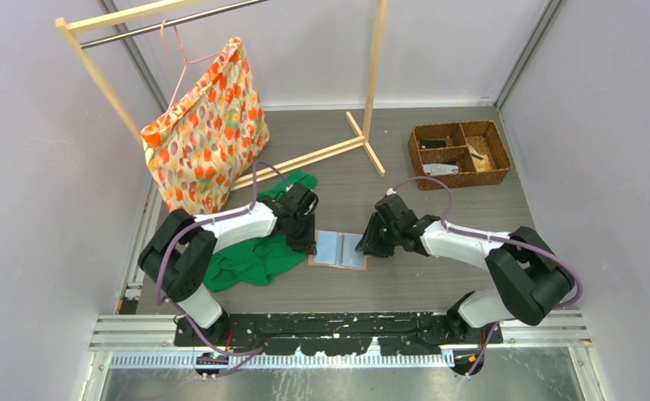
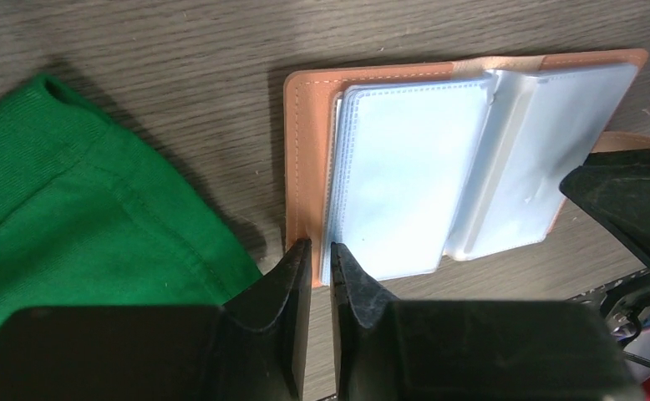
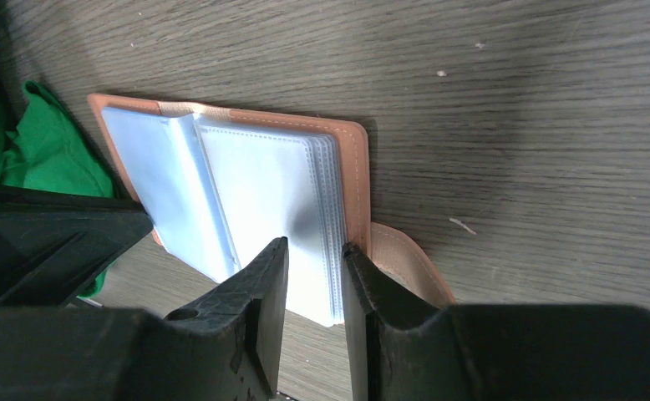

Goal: Take the credit cards out of the card holder
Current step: Open the card holder at the center of the board.

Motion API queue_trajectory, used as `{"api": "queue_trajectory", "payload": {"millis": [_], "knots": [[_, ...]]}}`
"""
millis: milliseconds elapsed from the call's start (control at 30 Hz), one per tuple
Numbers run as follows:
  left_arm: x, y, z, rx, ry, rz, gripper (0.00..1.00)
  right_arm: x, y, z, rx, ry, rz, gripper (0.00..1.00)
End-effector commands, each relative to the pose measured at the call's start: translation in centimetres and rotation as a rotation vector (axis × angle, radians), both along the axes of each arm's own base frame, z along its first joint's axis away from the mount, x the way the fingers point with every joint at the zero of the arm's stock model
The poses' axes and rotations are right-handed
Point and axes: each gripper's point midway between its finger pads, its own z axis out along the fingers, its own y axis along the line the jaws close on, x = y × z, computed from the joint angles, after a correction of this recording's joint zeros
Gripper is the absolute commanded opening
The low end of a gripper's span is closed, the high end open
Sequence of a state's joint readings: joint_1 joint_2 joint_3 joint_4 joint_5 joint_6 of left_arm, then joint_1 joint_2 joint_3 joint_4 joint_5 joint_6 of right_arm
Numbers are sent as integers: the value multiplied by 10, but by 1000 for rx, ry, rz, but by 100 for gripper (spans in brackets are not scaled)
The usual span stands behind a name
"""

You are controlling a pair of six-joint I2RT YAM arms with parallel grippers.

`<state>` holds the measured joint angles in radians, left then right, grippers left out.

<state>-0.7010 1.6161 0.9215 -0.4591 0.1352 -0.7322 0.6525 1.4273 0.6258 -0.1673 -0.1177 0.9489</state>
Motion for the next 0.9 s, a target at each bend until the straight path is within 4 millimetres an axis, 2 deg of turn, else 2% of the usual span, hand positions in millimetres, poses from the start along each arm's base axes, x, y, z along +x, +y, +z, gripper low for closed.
{"api": "queue_trajectory", "payload": {"millis": [0,433,867], "knots": [[1,-7,-7,-22,6,-21,16,6,6,7,14,-17,12,34],[-8,-8,-32,-24,68,-26,15,9,20,31,74,-38,60,31],[-6,-15,-32,-49,71,-35,14,15,33,56,117,-66,102,29]]}}
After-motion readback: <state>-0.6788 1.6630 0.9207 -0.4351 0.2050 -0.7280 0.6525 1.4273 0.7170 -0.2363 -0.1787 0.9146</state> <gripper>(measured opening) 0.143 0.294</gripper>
